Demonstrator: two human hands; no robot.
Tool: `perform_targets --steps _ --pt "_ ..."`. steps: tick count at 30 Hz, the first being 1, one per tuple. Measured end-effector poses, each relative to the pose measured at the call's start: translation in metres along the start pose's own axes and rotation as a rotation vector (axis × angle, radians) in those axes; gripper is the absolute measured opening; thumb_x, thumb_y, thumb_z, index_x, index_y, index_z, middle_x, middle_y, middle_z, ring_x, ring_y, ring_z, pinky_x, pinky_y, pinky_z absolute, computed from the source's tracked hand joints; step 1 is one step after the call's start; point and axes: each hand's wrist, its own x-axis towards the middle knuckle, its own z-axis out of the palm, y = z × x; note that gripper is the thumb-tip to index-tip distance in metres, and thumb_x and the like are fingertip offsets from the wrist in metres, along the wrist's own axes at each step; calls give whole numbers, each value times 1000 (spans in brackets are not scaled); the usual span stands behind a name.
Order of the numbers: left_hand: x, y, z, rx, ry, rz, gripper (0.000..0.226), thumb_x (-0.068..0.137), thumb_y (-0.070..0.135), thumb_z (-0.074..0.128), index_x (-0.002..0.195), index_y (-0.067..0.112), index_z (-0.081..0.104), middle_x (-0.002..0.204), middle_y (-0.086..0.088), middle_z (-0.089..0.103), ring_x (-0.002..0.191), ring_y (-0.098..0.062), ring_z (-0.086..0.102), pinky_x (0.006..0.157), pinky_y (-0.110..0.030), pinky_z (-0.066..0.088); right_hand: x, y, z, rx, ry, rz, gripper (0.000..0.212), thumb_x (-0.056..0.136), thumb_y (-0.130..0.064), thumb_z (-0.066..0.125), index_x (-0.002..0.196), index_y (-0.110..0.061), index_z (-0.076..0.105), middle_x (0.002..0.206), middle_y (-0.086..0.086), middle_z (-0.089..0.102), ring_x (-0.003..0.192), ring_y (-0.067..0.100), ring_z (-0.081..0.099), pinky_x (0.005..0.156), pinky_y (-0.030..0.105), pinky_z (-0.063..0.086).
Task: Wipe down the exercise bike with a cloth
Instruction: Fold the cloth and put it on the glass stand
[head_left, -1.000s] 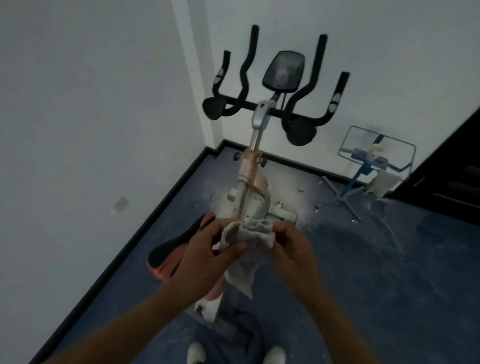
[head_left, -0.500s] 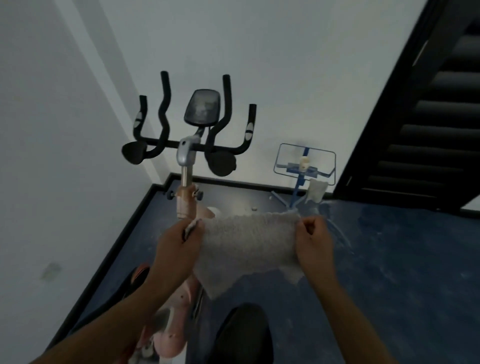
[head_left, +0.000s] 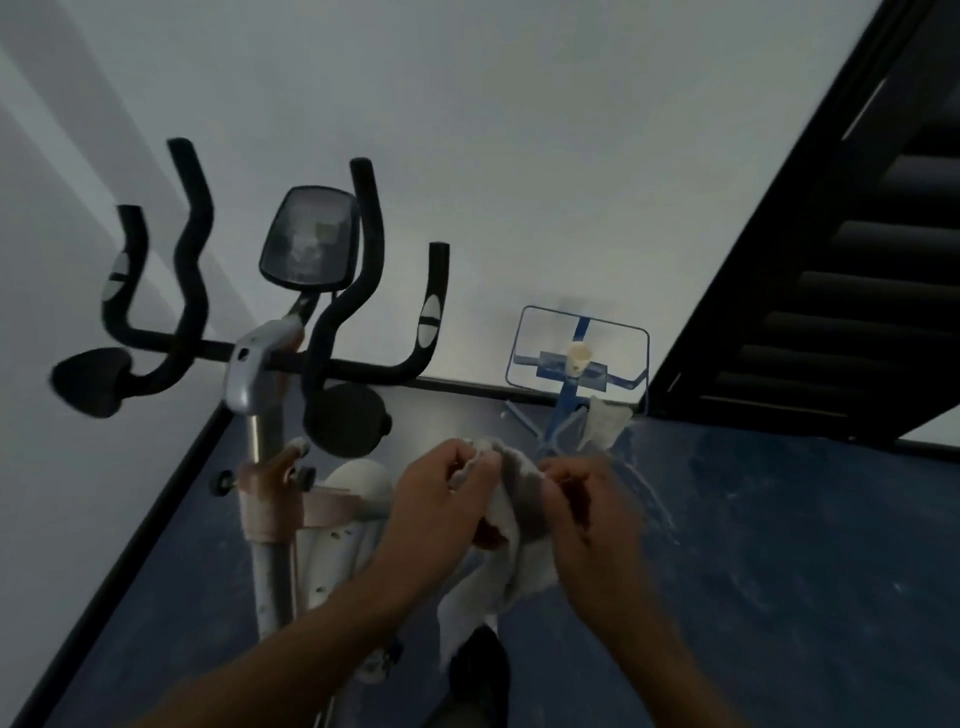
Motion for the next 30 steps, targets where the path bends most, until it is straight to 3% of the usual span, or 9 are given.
perform_targets --steps 3,8,11,13,16,19,21,26,30 --pt "51 20 18 -109 -162 -53 24 103 29 53 91 15 70 80 -10 74 73 -29 74 66 -48 63 47 15 -6 92 -18 -25 15 97 -34 53 98 -21 61 104 -21 61 90 5 64 76 17 50" --pt "126 32 40 -151 -349 -43 33 109 19 41 110 19 74 100 -1 78 93 -21 73 81 -37 61 119 47 -20 187 14 153 31 81 -24 83 100 -30 59 101 -18 64 94 5 66 79 16 53" --pt "173 26 50 164 -260 229 17 94 24 55 106 31 65 103 15 64 93 -11 64 78 -19 52 165 72 -32 166 -23 176 18 88 -21 75 95 -30 62 97 -18 66 86 0 65 73 12 50" --pt "204 21 58 510 -230 443 44 85 37 62 128 33 54 124 14 49 116 -5 50 95 -12 40 193 93 -41 119 -61 161 16 89 -22 71 96 -34 62 95 -15 66 87 3 66 75 15 50" --pt "252 19 78 827 -369 523 63 82 53 66 139 36 48 147 5 43 139 -13 35 111 -26 26 233 124 -54 134 -155 220 21 90 -23 71 102 -36 60 97 -11 69 92 5 67 80 24 54" --pt "296 10 108 880 -330 505 24 85 43 59 106 32 64 107 9 67 101 -11 59 96 -32 46 272 159 -65 111 -194 218 26 88 -34 71 107 -41 56 106 -25 65 98 -2 65 83 13 50" --pt "326 0 124 934 -288 415 7 88 29 67 95 29 64 90 10 66 84 -11 60 92 -37 50 295 187 -74 94 -189 262 28 92 -27 73 108 -44 56 105 -29 64 99 -2 64 84 16 51" --pt "406 -34 153 1065 -235 358 14 86 21 73 95 28 63 85 8 66 77 -17 62 84 -37 47 340 256 -103 89 -208 324 32 97 -13 63 109 -42 58 101 -25 68 94 1 66 79 15 51" --pt "462 -60 169 1177 -284 388 17 82 23 77 94 26 66 82 4 66 72 -20 62 78 -39 47 363 299 -115 118 -203 379 23 100 -19 62 110 -40 61 102 -19 71 96 5 68 81 20 54"
